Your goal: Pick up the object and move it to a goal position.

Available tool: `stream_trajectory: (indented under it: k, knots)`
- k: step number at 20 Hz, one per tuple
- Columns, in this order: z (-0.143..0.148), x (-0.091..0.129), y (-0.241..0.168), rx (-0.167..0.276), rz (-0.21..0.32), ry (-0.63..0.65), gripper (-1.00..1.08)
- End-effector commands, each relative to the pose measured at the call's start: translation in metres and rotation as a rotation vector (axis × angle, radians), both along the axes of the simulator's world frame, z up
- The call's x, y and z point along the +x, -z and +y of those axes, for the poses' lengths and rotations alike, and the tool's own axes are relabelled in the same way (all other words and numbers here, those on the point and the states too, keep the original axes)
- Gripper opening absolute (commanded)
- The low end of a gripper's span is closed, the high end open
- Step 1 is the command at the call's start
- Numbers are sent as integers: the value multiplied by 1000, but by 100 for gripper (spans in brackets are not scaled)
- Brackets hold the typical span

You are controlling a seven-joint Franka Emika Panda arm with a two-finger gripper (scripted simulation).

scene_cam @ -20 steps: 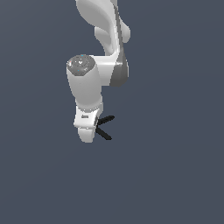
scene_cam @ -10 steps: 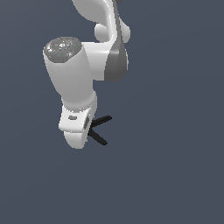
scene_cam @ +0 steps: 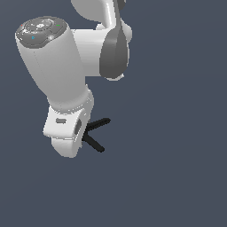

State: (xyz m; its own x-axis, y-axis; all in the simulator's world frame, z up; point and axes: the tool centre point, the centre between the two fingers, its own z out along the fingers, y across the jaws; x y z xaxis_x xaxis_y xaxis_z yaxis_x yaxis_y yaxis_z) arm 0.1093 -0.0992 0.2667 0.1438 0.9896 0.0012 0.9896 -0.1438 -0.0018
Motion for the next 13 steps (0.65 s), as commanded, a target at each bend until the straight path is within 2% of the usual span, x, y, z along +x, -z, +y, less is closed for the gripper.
stream_trajectory:
  k: [1, 13]
  knots:
    - [-2, 5, -7, -1, -2, 0, -100]
    - [-4, 15, -18, -1, -2, 0, -100]
